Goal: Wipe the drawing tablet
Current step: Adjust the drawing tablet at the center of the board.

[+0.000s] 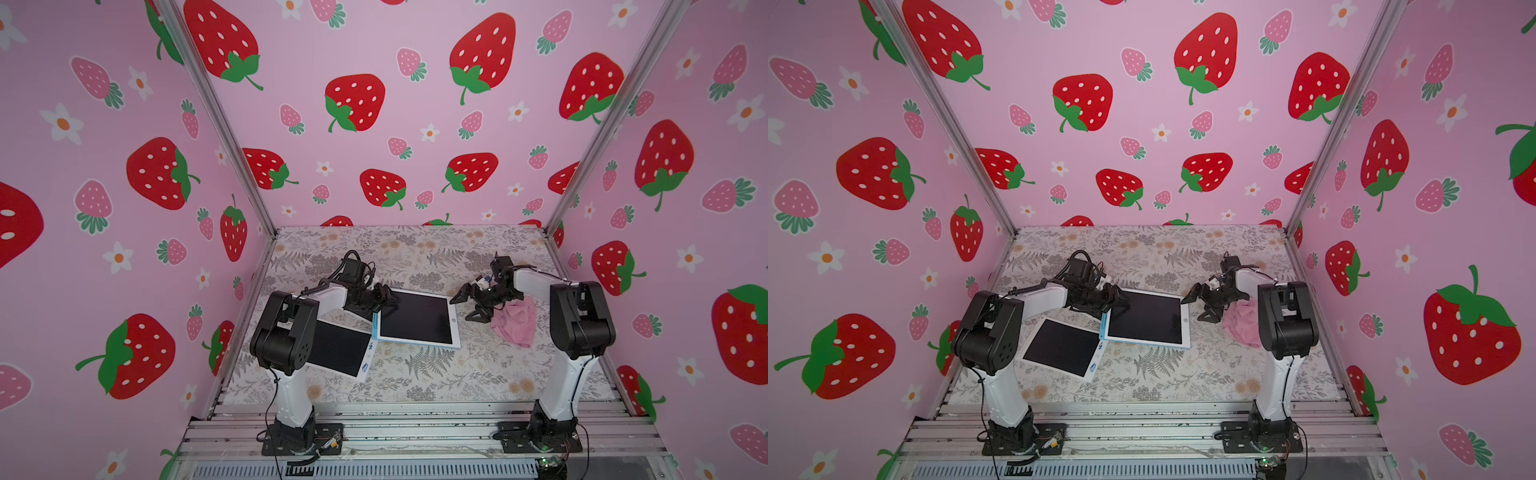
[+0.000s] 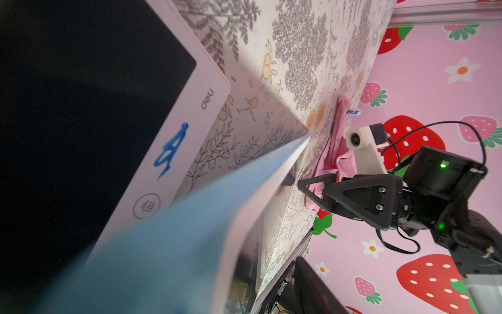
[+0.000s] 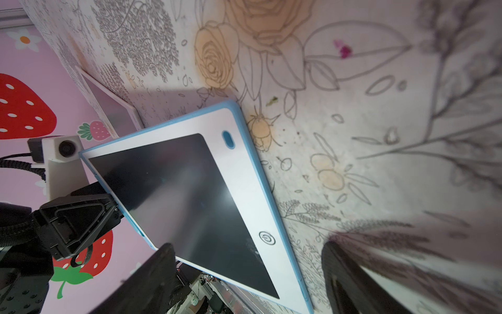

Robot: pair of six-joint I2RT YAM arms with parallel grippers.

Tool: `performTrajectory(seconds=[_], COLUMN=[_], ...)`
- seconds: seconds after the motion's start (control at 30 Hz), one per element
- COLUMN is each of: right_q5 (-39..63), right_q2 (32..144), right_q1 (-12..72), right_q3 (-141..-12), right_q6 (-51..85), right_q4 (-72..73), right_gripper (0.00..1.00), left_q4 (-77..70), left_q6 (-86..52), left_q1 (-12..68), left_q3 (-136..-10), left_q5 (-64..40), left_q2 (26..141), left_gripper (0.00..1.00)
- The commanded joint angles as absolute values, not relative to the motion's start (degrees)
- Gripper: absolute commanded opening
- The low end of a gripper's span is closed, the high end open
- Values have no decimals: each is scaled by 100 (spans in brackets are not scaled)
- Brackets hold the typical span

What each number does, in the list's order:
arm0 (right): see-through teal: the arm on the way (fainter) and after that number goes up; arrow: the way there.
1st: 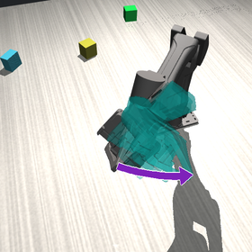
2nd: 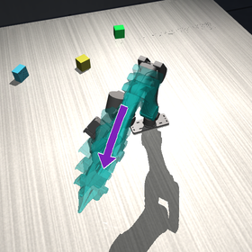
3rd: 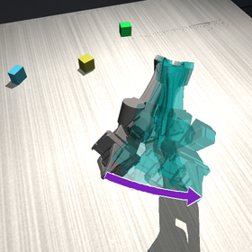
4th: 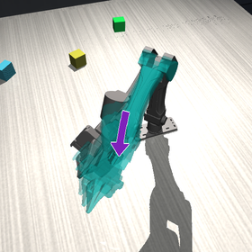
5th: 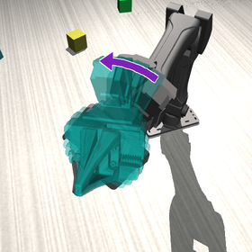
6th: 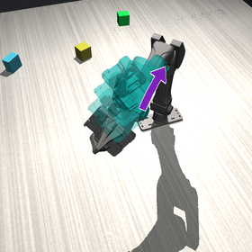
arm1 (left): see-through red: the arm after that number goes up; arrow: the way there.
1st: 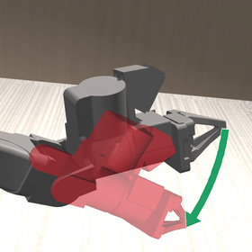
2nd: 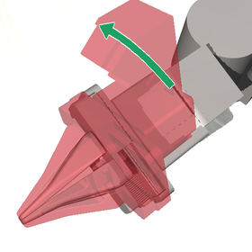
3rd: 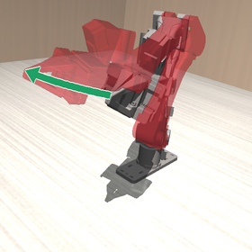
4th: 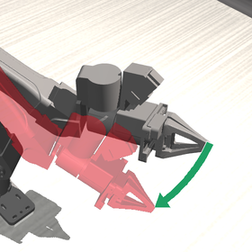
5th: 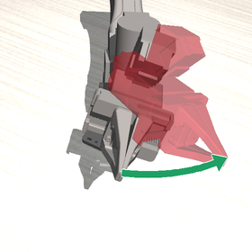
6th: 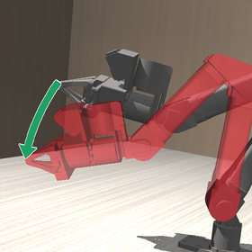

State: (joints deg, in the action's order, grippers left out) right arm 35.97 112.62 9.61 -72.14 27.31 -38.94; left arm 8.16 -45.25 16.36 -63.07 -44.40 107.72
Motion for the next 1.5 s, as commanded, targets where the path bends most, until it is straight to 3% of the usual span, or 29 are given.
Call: performTrajectory(seconds=[0.0, 0.6, 0.97, 1.27, 1.47], right_q5=[3471, 3444, 3506, 3572, 3862], right_q2=[11561, 11645, 11689, 11728, 11651], right_q1=[1002, 998, 1002, 1011, 1018], right_q3=[-7210, -7239, -7293, -7291, -7166], right_q6=[2711, 2689, 2687, 2735, 2807], right_q4=[-3974, -4003, -4004, -3952, -3793], right_gripper=[86, 86, 86, 86, 85], left_q4=[965, 558, 1513, 1411, 714], left_q6=[-4479, -4859, -4320, -4455, -4983], left_q1=[1613, 1362, 1327, 1319, 1266], left_q3=[-6464, -6143, -6477, -6494, -6351], left_q5=[-4739, -5227, -5098, -5071, -5272], left_q2=[10695, 10345, 10262, 10226, 10268], left_gripper=[58, 51, 63, 45, 16])
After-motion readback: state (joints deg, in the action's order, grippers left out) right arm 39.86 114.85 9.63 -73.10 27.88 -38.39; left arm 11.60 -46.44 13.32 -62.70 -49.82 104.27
